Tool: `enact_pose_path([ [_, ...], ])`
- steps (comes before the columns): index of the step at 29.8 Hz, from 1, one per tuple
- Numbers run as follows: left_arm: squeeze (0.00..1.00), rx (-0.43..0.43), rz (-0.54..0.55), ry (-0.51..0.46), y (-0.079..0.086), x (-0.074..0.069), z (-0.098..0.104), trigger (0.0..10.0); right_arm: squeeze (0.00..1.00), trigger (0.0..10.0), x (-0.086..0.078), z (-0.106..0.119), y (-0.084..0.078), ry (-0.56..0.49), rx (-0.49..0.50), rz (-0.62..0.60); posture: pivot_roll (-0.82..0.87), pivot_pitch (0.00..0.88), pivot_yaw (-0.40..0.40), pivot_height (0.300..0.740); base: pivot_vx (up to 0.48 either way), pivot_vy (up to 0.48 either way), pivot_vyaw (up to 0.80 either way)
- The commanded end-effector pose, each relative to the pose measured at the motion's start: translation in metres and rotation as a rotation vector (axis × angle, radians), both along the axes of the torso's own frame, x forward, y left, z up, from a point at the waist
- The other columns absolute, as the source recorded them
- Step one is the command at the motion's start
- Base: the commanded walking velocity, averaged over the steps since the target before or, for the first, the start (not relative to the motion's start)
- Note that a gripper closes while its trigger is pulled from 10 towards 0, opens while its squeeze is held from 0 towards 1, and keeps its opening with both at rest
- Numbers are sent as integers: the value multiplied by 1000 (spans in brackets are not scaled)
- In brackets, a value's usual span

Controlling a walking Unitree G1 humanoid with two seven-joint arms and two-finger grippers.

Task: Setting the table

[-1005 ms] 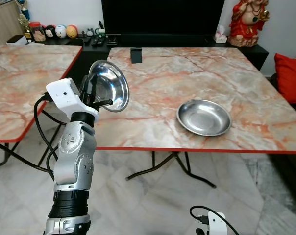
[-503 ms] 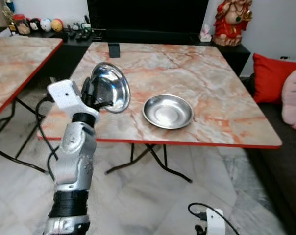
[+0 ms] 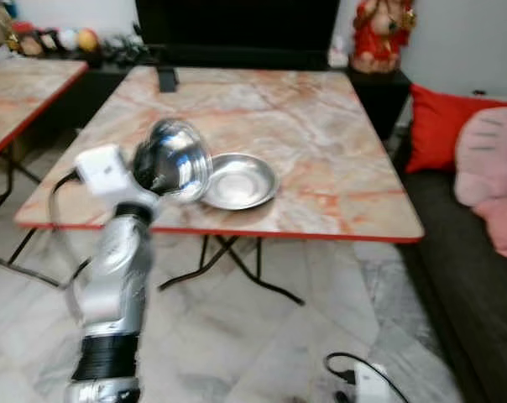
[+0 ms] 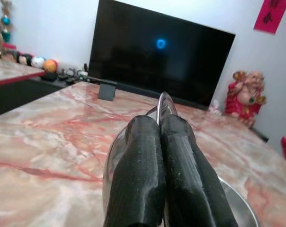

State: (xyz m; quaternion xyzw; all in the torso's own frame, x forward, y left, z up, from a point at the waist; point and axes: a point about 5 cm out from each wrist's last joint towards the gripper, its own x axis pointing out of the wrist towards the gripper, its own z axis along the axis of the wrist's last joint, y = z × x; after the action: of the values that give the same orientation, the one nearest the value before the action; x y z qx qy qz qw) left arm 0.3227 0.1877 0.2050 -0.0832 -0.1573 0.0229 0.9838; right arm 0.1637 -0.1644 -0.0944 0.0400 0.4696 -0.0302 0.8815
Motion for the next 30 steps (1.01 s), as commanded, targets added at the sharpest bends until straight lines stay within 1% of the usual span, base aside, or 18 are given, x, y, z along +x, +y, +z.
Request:
enact_pose_path([
  [1,0,86,-5,-10,2,-2,2,10000,0,10000,0,0,-8,1,-25,-12,48,0,-26,740,0,0,0],
  [3,0,179,19,-7,10,-3,3,10000,0,10000,0,1,-7,0,-24,-12,54,0,-27,740,0,0,0],
  [4,0,192,21,-6,11,-3,2,10000,0,10000,0,1,-7,0,-23,-11,57,0,-29,740,0,0,0],
  [5,0,189,31,5,16,-4,1,10000,0,10000,1,0,-3,1,-20,-8,57,0,-29,740,0,0,0],
  [6,0,189,31,5,16,-4,1,10000,0,10000,1,0,-3,1,-20,-8,57,0,-29,740,0,0,0],
  [8,0,203,39,16,22,-6,-2,10000,0,10000,2,0,3,-1,-15,-2,57,0,-29,740,0,0,0],
  [11,0,152,24,14,22,-7,-3,10000,0,10000,4,1,4,-5,-14,0,57,0,-29,740,0,0,0],
  [14,0,115,-2,15,19,-5,-4,10000,0,10000,7,3,0,-14,-17,-6,55,0,-29,740,0,0,0],
  [15,0,115,-2,15,19,-5,-4,10000,0,10000,7,3,0,-14,-17,-6,55,0,-29,740,0,0,0],
  [16,0,84,-3,14,17,-4,-3,10000,0,10000,8,3,-2,-17,-18,-11,52,0,-28,740,0,0,0],
  [17,0,72,0,20,16,-3,-4,10000,0,10000,8,3,-2,-18,-20,-12,54,0,-30,740,0,0,0],
  [19,0,73,-1,22,14,-2,-4,10000,0,10000,9,4,-4,-19,-22,-13,54,0,-30,740,0,0,0],
  [21,0,55,-28,13,6,-1,-3,10000,0,10000,11,5,-9,-21,-29,-16,52,0,-29,740,139,0,0],
  [22,0,55,-28,13,6,-1,-3,10000,0,10000,11,5,-9,-21,-29,-16,52,0,-29,740,277,0,0],
  [26,0,39,-40,6,3,0,-1,10000,0,10000,9,5,-19,-14,-38,-25,54,0,-29,740,305,0,0],
  [30,0,27,-36,-6,5,2,3,10000,0,10000,7,5,-21,-6,-36,-31,55,0,-28,740,312,0,-100],
])
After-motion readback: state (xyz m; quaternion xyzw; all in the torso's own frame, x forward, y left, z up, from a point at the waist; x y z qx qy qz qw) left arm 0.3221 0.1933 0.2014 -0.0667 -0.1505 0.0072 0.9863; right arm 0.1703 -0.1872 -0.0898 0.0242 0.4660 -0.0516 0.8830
